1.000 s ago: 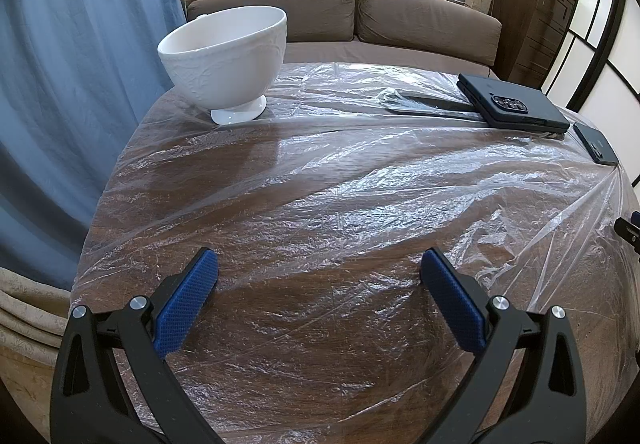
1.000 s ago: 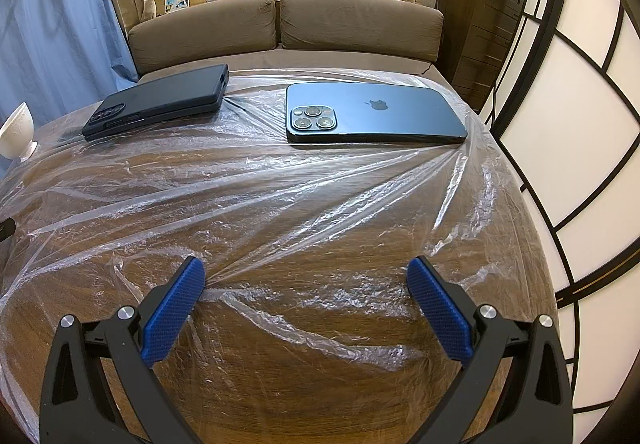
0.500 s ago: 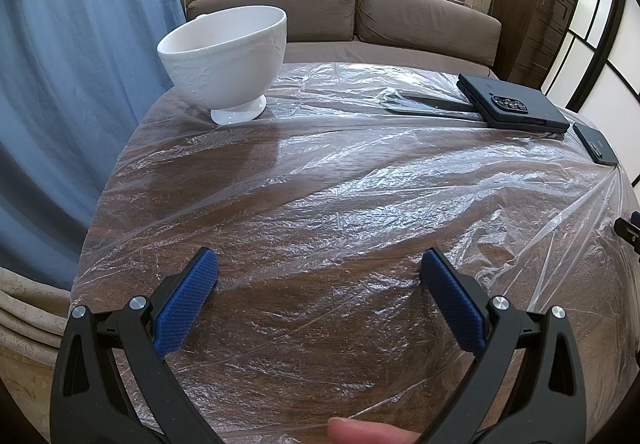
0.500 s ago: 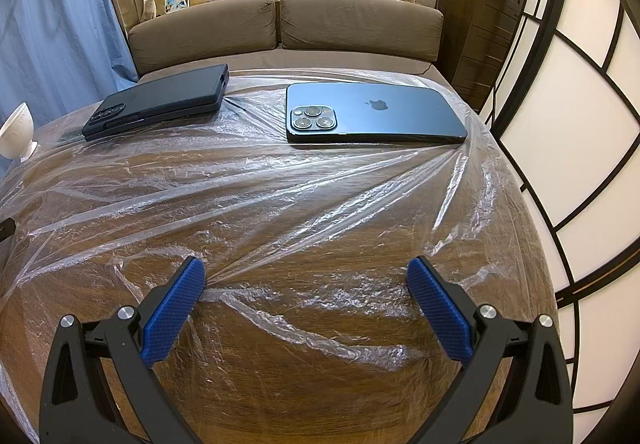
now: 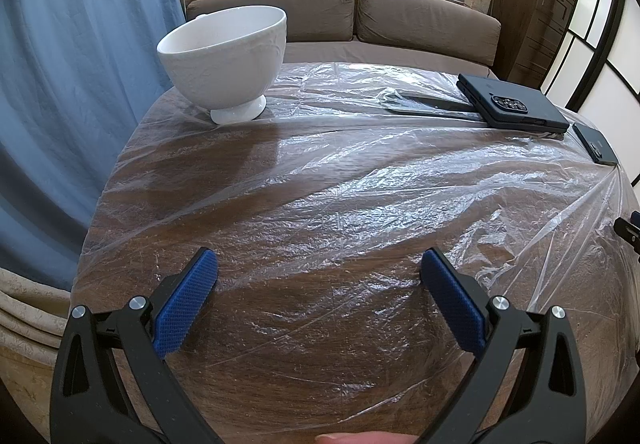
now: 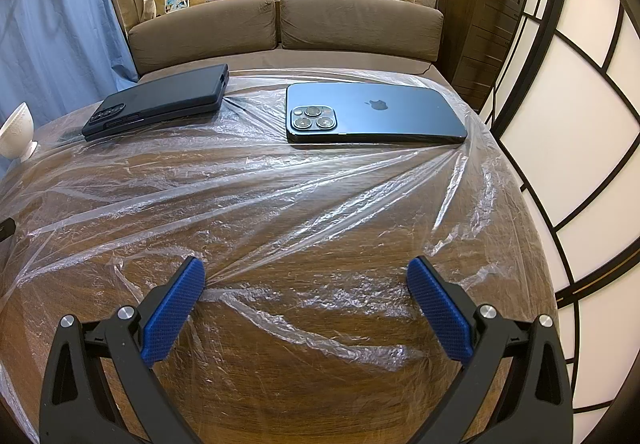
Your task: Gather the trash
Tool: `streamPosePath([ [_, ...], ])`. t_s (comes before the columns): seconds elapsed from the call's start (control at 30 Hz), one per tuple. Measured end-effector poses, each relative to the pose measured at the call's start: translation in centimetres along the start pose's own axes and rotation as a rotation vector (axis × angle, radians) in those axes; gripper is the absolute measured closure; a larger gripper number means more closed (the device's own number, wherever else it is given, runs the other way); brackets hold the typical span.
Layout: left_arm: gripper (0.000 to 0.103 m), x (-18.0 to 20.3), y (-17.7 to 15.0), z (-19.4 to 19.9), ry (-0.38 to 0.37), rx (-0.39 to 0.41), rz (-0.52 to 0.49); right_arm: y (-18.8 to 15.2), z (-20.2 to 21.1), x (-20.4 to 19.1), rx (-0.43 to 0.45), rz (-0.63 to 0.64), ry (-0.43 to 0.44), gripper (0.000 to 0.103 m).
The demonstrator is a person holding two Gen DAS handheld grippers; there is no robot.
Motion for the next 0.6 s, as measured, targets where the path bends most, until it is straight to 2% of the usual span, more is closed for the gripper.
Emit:
streamPosePath([
  [0.6, 0.001, 0.28, 0.05, -0.14, -0.009, 0.003, -0.010, 0.00, 0.00, 0.00, 0.000, 0.000, 0.000, 0.004],
])
Point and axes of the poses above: each gripper's, at about its wrist camera, not at the fingertips, and z roughly against the way its jaws point, x to its right, y to its top, the point moved 3 cm from there along -z, roughly the way its jaws point, and after that the axes turned 13 degrees about y, right-handed, at the moved point
